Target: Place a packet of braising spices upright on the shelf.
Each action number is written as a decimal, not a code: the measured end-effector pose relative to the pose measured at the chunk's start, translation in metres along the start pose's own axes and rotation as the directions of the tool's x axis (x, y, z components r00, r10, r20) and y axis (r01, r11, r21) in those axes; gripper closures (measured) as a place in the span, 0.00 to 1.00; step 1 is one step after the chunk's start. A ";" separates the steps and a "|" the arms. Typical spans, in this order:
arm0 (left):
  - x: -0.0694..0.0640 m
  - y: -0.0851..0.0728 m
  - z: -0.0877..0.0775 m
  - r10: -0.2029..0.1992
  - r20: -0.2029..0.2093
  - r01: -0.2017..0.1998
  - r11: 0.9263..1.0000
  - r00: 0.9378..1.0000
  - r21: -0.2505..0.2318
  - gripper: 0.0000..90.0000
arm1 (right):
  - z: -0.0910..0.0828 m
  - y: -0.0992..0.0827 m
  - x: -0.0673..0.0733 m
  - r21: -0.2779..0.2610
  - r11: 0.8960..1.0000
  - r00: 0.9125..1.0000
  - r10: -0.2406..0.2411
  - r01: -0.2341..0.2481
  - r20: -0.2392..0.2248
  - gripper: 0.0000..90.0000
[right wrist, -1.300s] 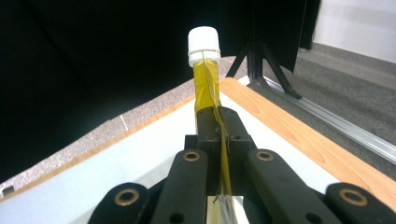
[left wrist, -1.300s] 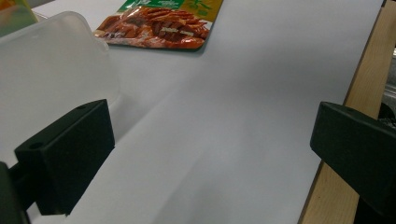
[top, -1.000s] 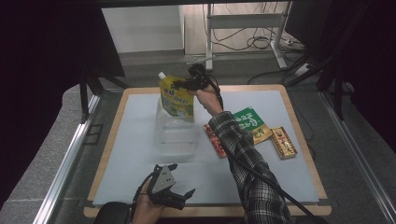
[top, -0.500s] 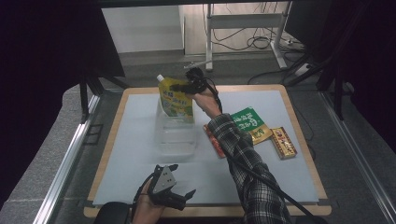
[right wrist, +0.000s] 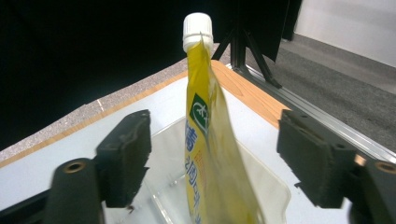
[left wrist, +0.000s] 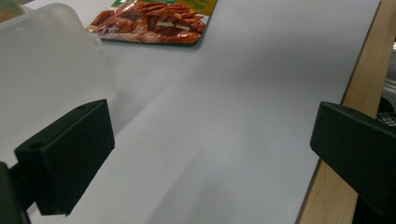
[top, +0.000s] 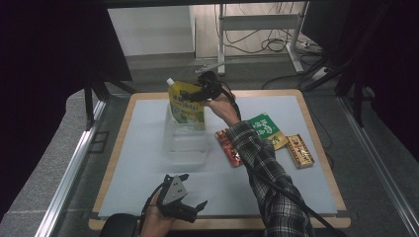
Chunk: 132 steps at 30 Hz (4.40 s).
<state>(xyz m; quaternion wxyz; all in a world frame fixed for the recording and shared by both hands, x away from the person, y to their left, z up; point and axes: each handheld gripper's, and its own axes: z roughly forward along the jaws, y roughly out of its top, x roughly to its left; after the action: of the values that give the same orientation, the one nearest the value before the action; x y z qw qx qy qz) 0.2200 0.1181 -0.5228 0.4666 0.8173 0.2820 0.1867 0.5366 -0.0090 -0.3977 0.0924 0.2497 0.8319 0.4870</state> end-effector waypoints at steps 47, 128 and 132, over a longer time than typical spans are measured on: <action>-0.002 0.000 0.001 0.005 0.016 -0.004 1.000 1.000 -0.024 0.00 | -0.070 -0.061 0.006 0.114 0.991 0.998 -0.064 0.066 -0.017 0.04; -0.005 0.001 0.006 0.064 0.019 -0.064 0.998 0.998 0.012 0.00 | -0.185 -0.200 -0.080 0.212 0.965 0.959 0.094 -0.154 0.268 0.05; -0.006 0.000 0.006 0.065 0.020 -0.065 0.998 0.998 0.014 0.00 | -0.184 -0.209 -0.088 0.230 0.954 0.954 0.126 -0.192 0.272 0.05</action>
<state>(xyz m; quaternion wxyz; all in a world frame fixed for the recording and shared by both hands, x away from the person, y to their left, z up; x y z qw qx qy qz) 0.2193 0.1104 -0.5257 0.4567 0.8313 0.2521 0.1918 0.4710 -0.2780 -0.4906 0.1256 0.3864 0.8455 0.3464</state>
